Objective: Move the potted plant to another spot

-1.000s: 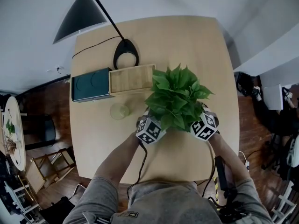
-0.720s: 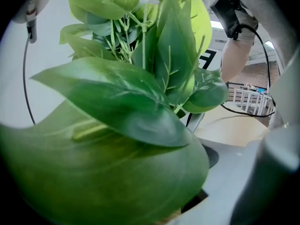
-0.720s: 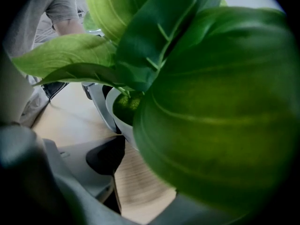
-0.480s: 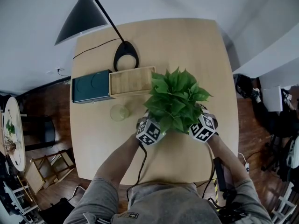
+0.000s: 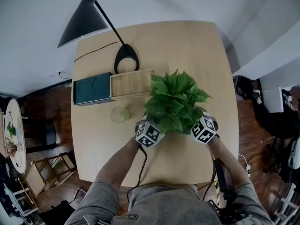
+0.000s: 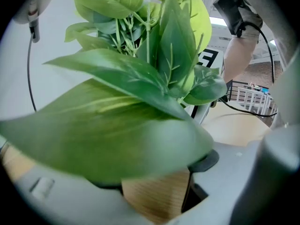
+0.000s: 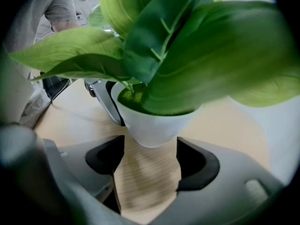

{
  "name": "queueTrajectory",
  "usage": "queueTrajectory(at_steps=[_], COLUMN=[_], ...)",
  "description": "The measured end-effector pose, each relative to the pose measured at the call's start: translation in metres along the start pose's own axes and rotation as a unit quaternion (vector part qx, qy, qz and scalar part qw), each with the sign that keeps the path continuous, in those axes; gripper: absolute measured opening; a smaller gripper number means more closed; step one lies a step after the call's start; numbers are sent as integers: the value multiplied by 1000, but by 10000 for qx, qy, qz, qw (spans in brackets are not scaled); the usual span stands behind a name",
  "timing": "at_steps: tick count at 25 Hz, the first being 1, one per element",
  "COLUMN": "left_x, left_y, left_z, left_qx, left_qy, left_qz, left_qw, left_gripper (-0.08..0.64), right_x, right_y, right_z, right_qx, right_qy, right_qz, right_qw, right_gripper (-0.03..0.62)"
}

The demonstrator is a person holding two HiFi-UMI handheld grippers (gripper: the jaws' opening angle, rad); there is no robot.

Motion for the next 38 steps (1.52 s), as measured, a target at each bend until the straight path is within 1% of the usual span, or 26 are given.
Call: queueTrajectory(at_steps=[6,12,17,21,22,23,24,25,26,27,30,33,35,38], left_x=[25,45,66,80,84,88,93,98,103,109,127,144,154,165], left_y=[-10,-34,-57,-80,-84,-88,-92,-97,-102,-108,-123,-134,-144,-158], left_z=[9,9,2,-5,-7,-9,-11,-13,-15,-16,-16,-13,-9,-6], left_qx=[145,239,393,547,603,652,676,674,656,637,611,605,584,559], left_qy=[156,119,-78,-358,-431,-503,-568,-625,-675,-719,-824,-888,-912,-963], left_qz=[-144,-351,-508,-499,-507,-515,-521,-524,-523,-523,-552,-577,-562,-583], left_qw=[9997,9990,9979,9966,9960,9953,9947,9944,9942,9940,9932,9925,9925,9921], left_gripper=[383,354,306,266,240,221,194,155,132,109,50,5,0,0], right_x=[18,34,53,75,80,86,91,97,102,107,119,126,132,141], right_y=[12,28,47,67,72,77,82,88,94,101,121,144,160,182], right_z=[5,5,0,-5,-7,-9,-11,-12,-13,-15,-19,-24,-28,-32], right_qx=[-122,-177,-187,-391,-437,-497,-578,-670,-752,-808,-844,-825,-793,-772], right_qy=[-127,-380,-537,-793,-884,-976,-1065,-1147,-1213,-1254,-1309,-1343,-1377,-1455], right_qz=[102,187,334,531,600,666,720,760,797,838,1012,1119,1174,1285], right_qw=[9998,9989,9978,9947,9933,9917,9900,9882,9866,9853,9826,9811,9803,9779], right_gripper=[356,356,356,356,353,337,298,247,201,176,136,113,89,15])
Point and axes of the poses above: the fingertips, and each gripper's own axes: x backward along the fingers, y to its left, z out of its underside, the point moved 5 cm from there along x, backward along the fingers, and after that the axes turned 3 degrees about y, right-handed, at the moved point
